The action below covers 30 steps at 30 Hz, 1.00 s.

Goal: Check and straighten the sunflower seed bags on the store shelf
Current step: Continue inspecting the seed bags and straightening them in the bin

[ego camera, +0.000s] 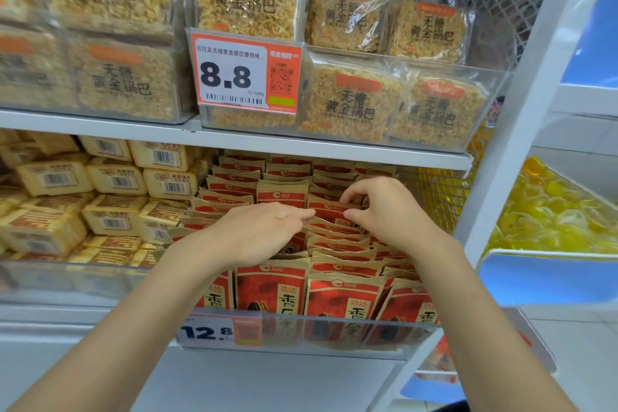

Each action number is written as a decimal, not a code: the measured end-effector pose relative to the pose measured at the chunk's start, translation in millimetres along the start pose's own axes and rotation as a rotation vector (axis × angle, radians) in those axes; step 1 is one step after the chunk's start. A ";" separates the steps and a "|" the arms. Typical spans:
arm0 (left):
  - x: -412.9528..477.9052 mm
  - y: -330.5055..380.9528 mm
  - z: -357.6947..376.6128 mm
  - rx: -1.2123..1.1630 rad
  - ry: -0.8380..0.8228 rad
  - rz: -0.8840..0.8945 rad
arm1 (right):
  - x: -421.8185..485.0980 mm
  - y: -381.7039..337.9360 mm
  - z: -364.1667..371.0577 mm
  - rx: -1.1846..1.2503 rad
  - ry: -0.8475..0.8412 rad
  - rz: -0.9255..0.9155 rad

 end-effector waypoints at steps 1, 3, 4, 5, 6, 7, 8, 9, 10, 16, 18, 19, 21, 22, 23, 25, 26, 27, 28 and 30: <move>-0.2 0.4 0.0 0.001 0.001 0.000 | 0.0 0.4 0.2 -0.002 0.010 -0.001; 0.8 0.8 0.4 0.017 0.000 -0.005 | 0.5 1.5 0.6 -0.018 0.024 -0.008; 1.4 0.8 1.0 0.038 -0.003 -0.007 | 1.0 1.9 1.2 -0.020 0.023 -0.010; 2.0 1.0 1.7 0.066 -0.005 -0.004 | 1.5 2.4 2.0 -0.013 0.020 -0.008; 2.7 1.0 2.5 0.090 -0.007 0.001 | 2.1 3.1 2.8 -0.003 0.016 -0.002; 3.4 1.0 3.1 0.108 -0.007 0.005 | 2.6 3.9 3.6 -0.002 0.014 0.007; 3.8 0.7 3.8 0.119 -0.010 0.007 | 2.9 4.8 4.9 -0.011 0.008 0.017; 3.8 0.8 4.0 0.126 -0.010 0.009 | 2.9 6.2 6.9 -0.024 -0.002 0.028; 4.0 0.2 4.4 0.129 -0.009 0.009 | 3.2 7.7 9.0 -0.035 -0.012 0.038; 3.5 0.5 4.0 0.151 0.002 0.007 | -4.6 -8.1 -12.8 0.104 0.094 -0.078; 5.1 -0.4 5.5 0.173 -0.010 0.011 | -13.8 -13.6 -18.3 0.260 0.047 -0.089; 5.5 -0.6 5.7 0.182 -0.011 0.012 | -18.7 -15.1 -17.9 0.292 0.017 -0.088; 5.3 0.3 4.8 0.195 -0.012 0.014 | -26.9 -16.9 -26.3 0.289 0.074 -0.105; 5.1 0.9 4.1 0.196 -0.011 0.015 | -30.7 -20.4 -37.3 0.288 0.164 -0.133; 4.0 0.9 3.2 0.187 -0.009 0.013 | -34.4 -25.2 -51.9 0.289 0.278 -0.171; 2.2 -0.8 1.8 0.101 0.008 0.012 | -46.2 -40.1 -85.8 0.310 0.511 -0.271; 1.9 -2.1 -1.0 -0.001 0.049 0.024 | -52.5 -46.9 -101.6 0.343 0.613 -0.317; 1.0 -3.7 -6.5 -0.132 0.118 0.038 | -58.6 -52.8 -115.2 0.391 0.695 -0.358; -1.5 -7.0 -15.8 -0.257 0.227 0.050 | -62.0 -56.4 -125.3 0.441 0.749 -0.381; -15.3 -12.8 -43.7 -0.418 0.512 0.075 | -60.8 -63.5 -134.8 0.514 0.764 -0.390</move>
Point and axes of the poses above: each hand's wrist, its own x-axis towards the middle knuckle, its own z-axis out of the palm, y = z × x, the point moved 8 cm from there along x, towards the middle knuckle, and after that the axes turned 7 degrees about x, right-handed, at the moved point
